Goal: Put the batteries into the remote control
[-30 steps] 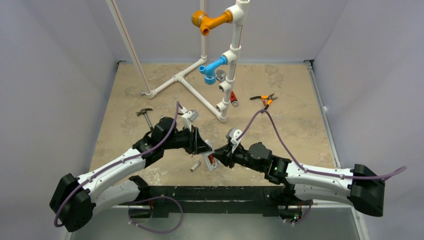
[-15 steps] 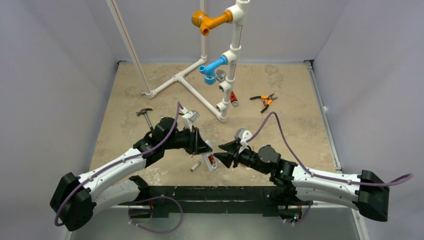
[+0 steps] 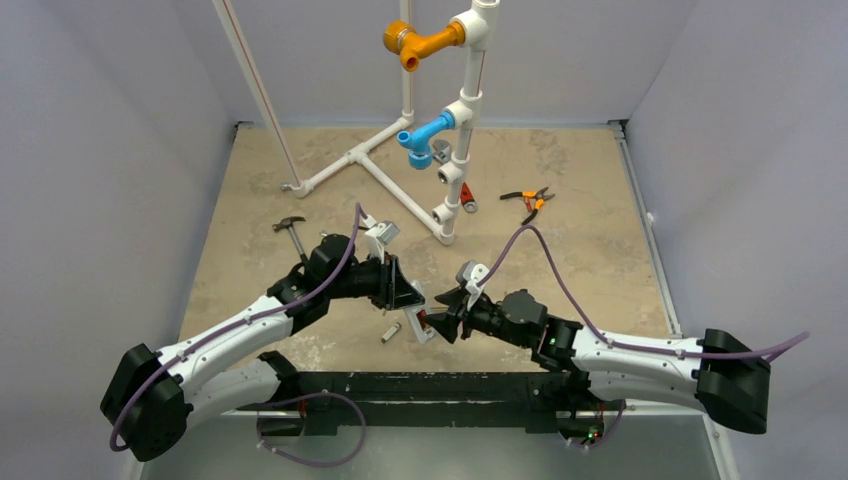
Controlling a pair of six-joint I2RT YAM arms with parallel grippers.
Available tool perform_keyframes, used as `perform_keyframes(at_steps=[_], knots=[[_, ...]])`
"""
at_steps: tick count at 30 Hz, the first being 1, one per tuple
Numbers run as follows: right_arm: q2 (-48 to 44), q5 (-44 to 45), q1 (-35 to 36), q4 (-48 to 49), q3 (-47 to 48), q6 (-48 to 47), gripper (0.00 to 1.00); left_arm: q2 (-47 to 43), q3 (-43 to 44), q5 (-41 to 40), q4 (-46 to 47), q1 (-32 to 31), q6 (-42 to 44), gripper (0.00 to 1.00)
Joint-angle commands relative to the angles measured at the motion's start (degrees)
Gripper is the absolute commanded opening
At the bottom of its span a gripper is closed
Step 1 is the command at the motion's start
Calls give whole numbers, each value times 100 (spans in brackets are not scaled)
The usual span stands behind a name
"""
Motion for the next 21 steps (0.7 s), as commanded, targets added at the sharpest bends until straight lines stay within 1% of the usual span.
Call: perform_keyframes(at_steps=[1,4,8,12,21], knots=[[14,-127,-26,313,186,12,53,-38,244,94,150,-8,-6,0],[39,-141,-26,309,195,16,53,-17,269,100,151,-8,-2,0],[87,30,-26,317,188,11,49,8,293,109,166,-7,-2,0],[168,241,-26,364,186,13,49,38,282,116,180,-7,-2,0],[369,281,-26,481,230,31,50,51,298,144,203,-7,-20,0]])
